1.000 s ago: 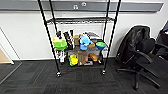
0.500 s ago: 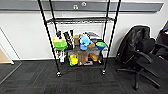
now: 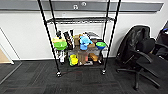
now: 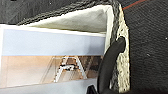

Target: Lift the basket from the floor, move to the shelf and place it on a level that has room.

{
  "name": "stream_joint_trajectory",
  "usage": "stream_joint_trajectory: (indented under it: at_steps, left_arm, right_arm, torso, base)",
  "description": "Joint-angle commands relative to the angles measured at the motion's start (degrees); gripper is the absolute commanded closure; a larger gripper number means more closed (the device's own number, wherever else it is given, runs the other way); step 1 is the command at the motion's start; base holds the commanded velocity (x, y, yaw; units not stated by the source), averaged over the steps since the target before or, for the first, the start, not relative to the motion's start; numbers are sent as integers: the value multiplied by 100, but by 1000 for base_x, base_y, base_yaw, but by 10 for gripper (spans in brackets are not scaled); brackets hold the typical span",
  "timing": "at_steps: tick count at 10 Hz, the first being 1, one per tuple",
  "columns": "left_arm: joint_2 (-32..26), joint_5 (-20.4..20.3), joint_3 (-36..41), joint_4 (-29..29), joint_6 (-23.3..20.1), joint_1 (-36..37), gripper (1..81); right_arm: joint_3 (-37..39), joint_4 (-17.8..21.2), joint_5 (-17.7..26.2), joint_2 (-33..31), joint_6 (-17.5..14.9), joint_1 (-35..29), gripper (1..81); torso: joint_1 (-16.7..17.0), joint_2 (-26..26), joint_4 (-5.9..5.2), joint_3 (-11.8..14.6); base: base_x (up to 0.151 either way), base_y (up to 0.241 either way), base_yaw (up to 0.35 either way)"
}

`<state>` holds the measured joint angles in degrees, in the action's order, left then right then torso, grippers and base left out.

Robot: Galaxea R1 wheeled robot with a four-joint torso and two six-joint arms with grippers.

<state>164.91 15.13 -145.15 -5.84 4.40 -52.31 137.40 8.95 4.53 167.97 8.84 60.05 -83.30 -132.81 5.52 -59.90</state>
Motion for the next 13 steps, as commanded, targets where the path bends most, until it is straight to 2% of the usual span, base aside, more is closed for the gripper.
stream_joint_trajectory:
  at_steps: [1, 2, 4, 6, 8, 9, 12, 13]
  left_arm:
    - [-317, 386, 592, -251, 61, 516, 811]
    - [-572, 272, 978, -470, 61, 489, 811]
    - [-1108, -360, 1891, -787, 70, 357, 811]
    - [-1408, -485, 2508, -804, 78, 322, 811]
    - [-1504, -537, 2588, -1077, 88, 322, 811]
    - [-1566, -564, 2641, -1086, 96, 322, 811]
    - [-1944, -599, 3150, -1086, 96, 480, 811]
    - [-2067, -590, 3326, -1086, 96, 524, 811]
  right_arm:
    - [-565, 493, 127, -183, 13, -656, 811]
    - [-742, 713, 39, -297, 12, -717, 811]
    - [-795, 1170, 39, -394, 4, -937, 811]
    - [-953, 1355, 65, -490, 4, -1165, 811]
    - [-1084, 1452, 83, -604, 21, -1367, 811]
    - [-1146, 1461, 127, -639, 21, -1429, 811]
    - [-1480, 1443, 135, -824, 13, -1438, 811]
    - [-1602, 1443, 135, -912, 13, -1429, 811]
  torso:
    - [0, 0, 0, 0]
    - [0, 0, 0, 0]
    - [0, 0, 0, 0]
    - [0, 0, 0, -2]
    - [0, 0, 0, -2]
    - [369, 573, 0, -2]
    - [489, 772, 0, -4]
    - [954, 1498, 0, -4]
  base:
    - [0, 0, 0]
    - [0, 0, 0]
    - [0, 0, 0]
    - [0, 0, 0]
    - [0, 0, 0]
    - [0, 0, 0]
    - [0, 0, 0]
    - [0, 0, 0]
